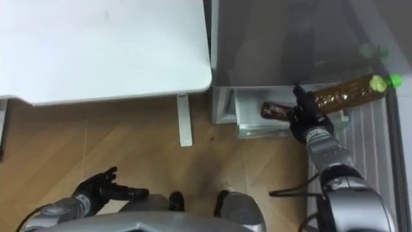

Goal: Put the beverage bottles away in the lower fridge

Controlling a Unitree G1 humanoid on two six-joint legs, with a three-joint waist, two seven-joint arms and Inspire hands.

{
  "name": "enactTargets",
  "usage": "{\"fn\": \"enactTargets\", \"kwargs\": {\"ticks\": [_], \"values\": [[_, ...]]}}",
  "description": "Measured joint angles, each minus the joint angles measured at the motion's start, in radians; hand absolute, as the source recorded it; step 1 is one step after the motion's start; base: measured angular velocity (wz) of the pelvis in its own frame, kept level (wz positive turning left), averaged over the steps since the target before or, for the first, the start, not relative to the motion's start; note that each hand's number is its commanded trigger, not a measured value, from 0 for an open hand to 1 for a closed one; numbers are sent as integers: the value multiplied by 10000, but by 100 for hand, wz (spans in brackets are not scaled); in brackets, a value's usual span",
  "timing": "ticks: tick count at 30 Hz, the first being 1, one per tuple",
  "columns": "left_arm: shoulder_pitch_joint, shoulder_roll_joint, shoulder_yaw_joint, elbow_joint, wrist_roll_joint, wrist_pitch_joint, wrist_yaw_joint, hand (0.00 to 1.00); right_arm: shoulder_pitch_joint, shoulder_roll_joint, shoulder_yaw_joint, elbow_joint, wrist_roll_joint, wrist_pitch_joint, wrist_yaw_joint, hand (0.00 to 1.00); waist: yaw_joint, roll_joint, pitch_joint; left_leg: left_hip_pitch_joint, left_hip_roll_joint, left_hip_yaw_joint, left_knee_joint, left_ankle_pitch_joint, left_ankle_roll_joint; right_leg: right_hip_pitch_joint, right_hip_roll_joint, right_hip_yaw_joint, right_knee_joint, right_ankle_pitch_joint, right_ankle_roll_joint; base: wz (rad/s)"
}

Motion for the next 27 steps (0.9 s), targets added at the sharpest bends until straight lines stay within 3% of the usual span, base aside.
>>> {"fn": "enactTargets", "kwargs": {"ticks": [3, 5, 10, 16, 21, 26, 27], "values": [[-290, -69, -106, 69, -371, -33, 59, 0, -284, -1, 0, 624, -14, 28, -133, 100, 454, 28, 4, -968, -144, -58, 364, 158, -53, -1105, -209, -20, 652, -242, -7, 21], [-365, -157, -180, 66, -852, -87, 95, 0, -323, 18, 3, 878, 9, 64, -329, 100, 723, 56, 14, -1517, -253, -190, 313, 515, -14, -1711, -479, -200, 976, -211, -55, 36], [-447, -200, -172, -40, -1456, -147, 319, 0, -810, 1, 11, 938, 123, 259, -374, 100, 1049, -27, 62, -2272, -461, -298, 342, 814, -141, -2697, -868, -358, 1702, -346, -216, 18], [-592, -198, -209, -148, -1462, -239, 752, 0, -1667, -105, 105, 950, 804, 269, -310, 100, 1146, -121, 114, -2792, -479, -395, 332, 971, -206, -3200, -866, -495, 1764, -239, -473, 7], [-594, -197, -357, -638, -1448, -231, 1139, 0, -1814, -199, 117, 948, 724, 265, -311, 100, 1313, -212, 170, -3166, -480, -423, 361, 973, -202, -3532, -876, -541, 1753, -227, -490, 3], [-594, -204, -515, -815, -1452, -252, 1356, 0, -1849, -226, 98, 957, 401, 266, -326, 98, 1325, -204, 168, -3479, -509, -556, 447, 962, -169, -3720, -962, -740, 1707, -264, -436, 12], [-594, -209, -517, -813, -1451, -252, 1360, 0, -1849, -226, 98, 957, 368, 267, -326, 13, 1334, -203, 167, -3480, -514, -556, 441, 957, -162, -3718, -966, -740, 1701, -274, -423, 5]]}}
